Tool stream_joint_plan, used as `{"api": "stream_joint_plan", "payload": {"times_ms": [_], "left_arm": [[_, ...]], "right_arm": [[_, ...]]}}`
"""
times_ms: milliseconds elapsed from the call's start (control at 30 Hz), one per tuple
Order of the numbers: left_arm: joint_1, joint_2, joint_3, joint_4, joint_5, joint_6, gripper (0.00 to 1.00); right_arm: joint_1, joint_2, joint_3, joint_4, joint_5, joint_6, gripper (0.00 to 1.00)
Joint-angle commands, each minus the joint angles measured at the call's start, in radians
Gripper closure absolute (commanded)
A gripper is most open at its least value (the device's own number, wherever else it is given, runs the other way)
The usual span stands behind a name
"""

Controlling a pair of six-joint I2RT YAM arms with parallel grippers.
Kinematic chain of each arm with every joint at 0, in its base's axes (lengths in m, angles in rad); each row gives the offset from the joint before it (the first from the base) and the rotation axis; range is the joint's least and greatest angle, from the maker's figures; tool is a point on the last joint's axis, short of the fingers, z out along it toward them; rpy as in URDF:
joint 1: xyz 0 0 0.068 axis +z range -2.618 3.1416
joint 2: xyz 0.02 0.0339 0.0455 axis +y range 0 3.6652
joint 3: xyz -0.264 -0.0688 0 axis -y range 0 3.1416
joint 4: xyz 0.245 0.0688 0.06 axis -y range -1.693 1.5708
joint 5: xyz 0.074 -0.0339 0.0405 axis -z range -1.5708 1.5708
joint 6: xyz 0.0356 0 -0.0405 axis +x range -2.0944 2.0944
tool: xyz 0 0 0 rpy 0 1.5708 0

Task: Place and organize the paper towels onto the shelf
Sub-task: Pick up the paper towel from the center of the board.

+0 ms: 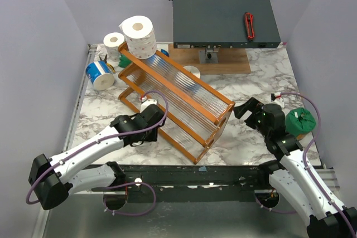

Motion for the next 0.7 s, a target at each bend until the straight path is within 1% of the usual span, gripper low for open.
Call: {"api": "stream_joint_plan", "payload": {"times_ms": [0,167,300,467,667], "left_arm": [[-0.011,-0.039,0.023,-0.035,0.006,-0.004,0.68],[-0.015,-0.096,0.116,-0.142,-0.036,-0.001,0.81],[-0.014,-0.146,0.231,-0.250,-0.081,0.007,0.87],[-0.016,-0.158,0.403,-0.387,-0.139,0.036,0.88],[-0.016,-0.131,0.611,-0.437,-0.191,0.095,0.88]], "right_arm": [[0.006,-0.003,-0.012,0.025,-0.004,0.000,0.00],[0.005,-0.004,-0.001,0.024,-0.019,0.007,0.00],[0.006,-0.003,0.022,0.026,-0.022,0.009,0.00],[0.006,-0.002,0.051,0.020,-0.019,-0.001,0.00],[0.005,-0.009,0.076,-0.002,-0.007,-0.010,0.00]]}}
